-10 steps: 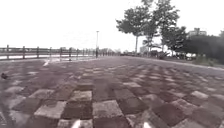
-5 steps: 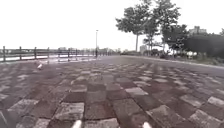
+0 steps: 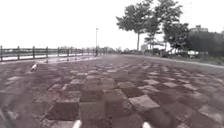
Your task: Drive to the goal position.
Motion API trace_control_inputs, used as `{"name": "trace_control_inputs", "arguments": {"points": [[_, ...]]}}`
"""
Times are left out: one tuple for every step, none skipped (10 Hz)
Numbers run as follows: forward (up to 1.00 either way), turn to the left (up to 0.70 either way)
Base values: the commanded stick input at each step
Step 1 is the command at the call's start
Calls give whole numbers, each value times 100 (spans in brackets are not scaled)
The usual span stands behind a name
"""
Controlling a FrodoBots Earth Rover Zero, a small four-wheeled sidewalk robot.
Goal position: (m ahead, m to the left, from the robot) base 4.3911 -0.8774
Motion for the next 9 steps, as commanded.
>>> {"name": "trace_control_inputs", "arguments": {"points": [[85,1],[85,1],[85,1],[85,1],[85,1],[85,1],[85,1],[85,1],[85,1]]}}
